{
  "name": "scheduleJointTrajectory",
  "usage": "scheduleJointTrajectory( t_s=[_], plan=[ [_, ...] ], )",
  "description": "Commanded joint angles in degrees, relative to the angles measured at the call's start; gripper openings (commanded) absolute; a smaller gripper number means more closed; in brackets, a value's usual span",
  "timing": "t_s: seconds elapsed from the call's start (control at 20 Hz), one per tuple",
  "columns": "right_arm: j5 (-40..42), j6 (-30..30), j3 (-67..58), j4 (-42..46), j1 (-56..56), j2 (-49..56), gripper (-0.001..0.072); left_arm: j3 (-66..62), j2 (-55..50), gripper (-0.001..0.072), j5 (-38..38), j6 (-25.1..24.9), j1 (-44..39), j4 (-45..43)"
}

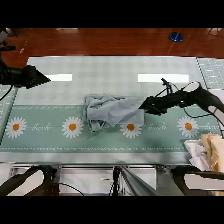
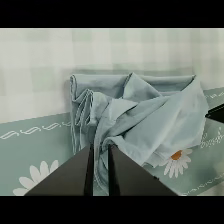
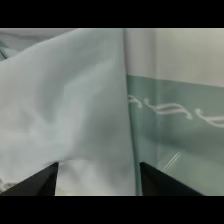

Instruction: Fold the shirts.

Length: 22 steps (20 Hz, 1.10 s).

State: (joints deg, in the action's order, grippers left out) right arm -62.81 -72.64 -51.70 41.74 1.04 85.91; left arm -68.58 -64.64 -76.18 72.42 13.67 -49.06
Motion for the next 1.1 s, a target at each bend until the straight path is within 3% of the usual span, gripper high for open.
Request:
scheduleJointTrajectory(
  t_s=[0.0,0.05,0.1,0.15,0.3,0.45,0.65,0.85,1.05],
  plan=[
    [3.34,-0.11,0.28,-6.08,4.72,4.76,0.0517,0.0,-0.02,0.0143,0.02,0.0,0.0,-0.13],
    [3.52,0.92,0.24,-8.39,4.92,4.68,0.0333,0.0,-0.02,0.0144,0.04,0.02,0.0,-0.13],
    [2.23,2.45,-0.26,-11.21,4.79,4.24,0.0104,0.0,-0.02,0.0144,0.04,0.0,0.0,-0.13],
    [-0.55,2.93,-1.25,-13.11,4.28,3.39,0.0025,0.0,-0.02,0.0144,0.04,0.02,0.0,-0.11],
    [-10.91,3.43,-7.3,-14.16,2.08,-4.72,0.0024,0.0,-0.04,0.0144,0.07,0.0,0.0,-0.11],
    [-15.78,-6.01,-15.96,-11.5,-1.11,-17.16,0.0023,0.0,-0.13,0.0144,0.76,0.02,0.0,-0.09],
    [-23.39,-18.93,-29.94,2.99,-8.28,-27.26,0.0023,0.02,-0.13,0.0143,1.14,0.02,-0.02,-0.07],
    [-38.12,-20.59,-38.32,11.02,-20.09,-27.8,0.0022,0.02,-0.13,0.0144,0.87,0.07,-0.35,-0.04],
    [-43.54,-20.55,-41.83,23.34,-34.62,-28.37,0.0022,0.02,-0.13,0.0144,0.55,0.04,-2.08,-0.04]
  ],
)
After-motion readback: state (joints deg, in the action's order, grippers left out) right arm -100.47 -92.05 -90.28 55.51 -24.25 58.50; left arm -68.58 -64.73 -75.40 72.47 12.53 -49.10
